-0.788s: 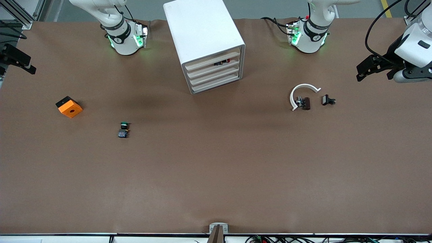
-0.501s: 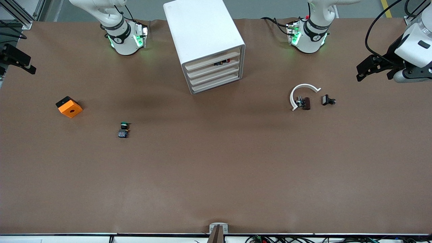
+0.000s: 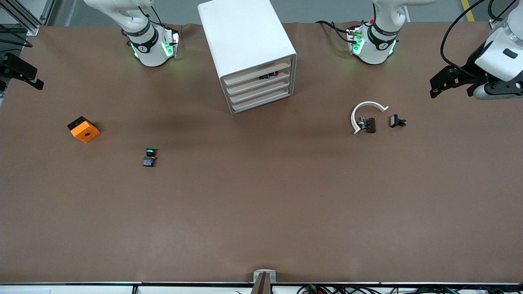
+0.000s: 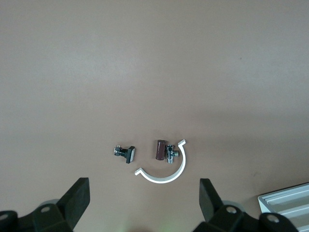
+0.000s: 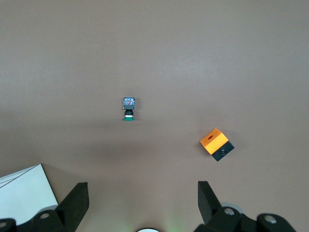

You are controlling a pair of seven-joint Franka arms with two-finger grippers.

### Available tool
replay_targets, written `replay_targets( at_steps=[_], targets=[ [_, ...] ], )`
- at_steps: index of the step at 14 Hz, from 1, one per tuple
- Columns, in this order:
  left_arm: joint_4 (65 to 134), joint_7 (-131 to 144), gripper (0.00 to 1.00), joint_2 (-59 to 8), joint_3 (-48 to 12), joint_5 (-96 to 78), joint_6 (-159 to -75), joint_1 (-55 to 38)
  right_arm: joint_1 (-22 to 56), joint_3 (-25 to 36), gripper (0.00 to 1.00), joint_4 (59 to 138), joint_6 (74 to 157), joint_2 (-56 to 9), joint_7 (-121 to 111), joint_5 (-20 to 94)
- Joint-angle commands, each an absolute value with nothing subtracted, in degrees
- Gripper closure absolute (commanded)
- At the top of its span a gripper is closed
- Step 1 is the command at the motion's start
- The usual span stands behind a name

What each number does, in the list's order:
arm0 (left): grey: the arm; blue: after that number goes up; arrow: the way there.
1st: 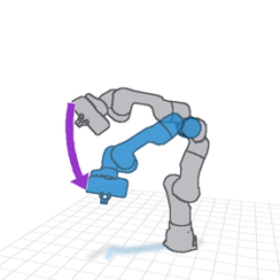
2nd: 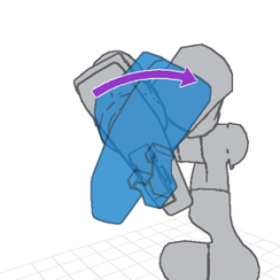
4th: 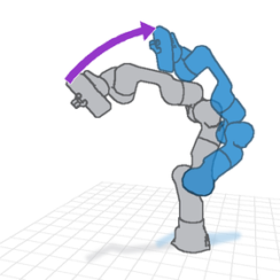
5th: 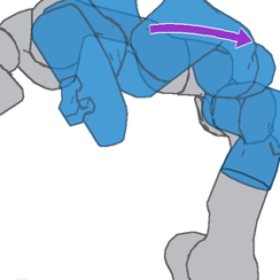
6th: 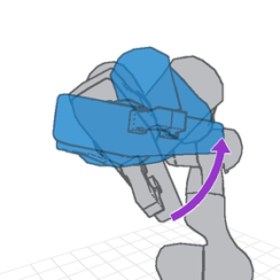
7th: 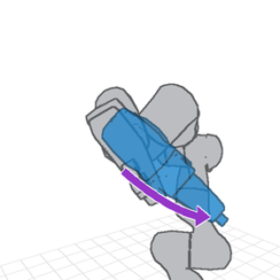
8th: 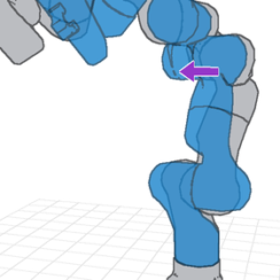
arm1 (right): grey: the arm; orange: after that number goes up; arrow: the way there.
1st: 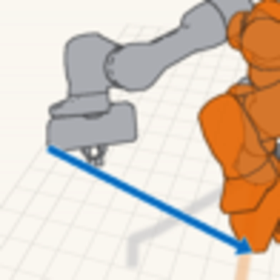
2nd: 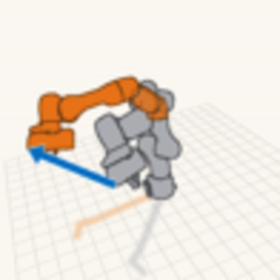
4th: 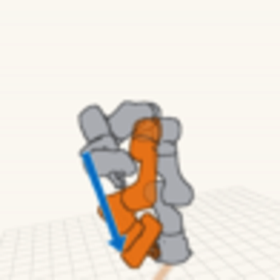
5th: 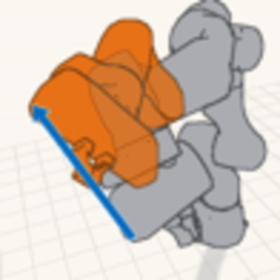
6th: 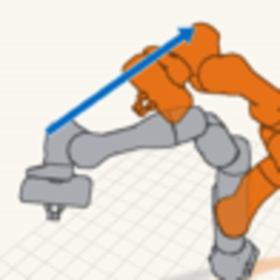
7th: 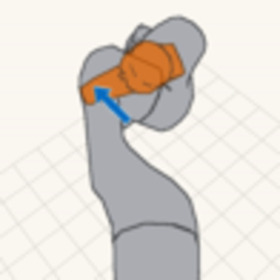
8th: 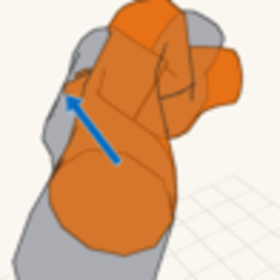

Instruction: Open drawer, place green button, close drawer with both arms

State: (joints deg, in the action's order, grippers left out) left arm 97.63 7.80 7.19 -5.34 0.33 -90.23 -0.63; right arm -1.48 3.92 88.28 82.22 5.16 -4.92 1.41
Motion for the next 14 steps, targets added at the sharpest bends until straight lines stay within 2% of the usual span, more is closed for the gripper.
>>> replay_targets(
  at_steps=[1,14],
  targets=[
    [96.42,6.94,0.0,5.72,-5.19,0.0,-89.21,-0.44,-1.58,3.96,0.0,87.98,82.09,5.45,-5.54,1.41],
    [97.03,11.86,0.0,-9.39,-6.24,-2.46,-90.88,-3.16,-1.49,3.96,0.0,86.57,82.09,5.01,-4.92,0.26]
  ],
)
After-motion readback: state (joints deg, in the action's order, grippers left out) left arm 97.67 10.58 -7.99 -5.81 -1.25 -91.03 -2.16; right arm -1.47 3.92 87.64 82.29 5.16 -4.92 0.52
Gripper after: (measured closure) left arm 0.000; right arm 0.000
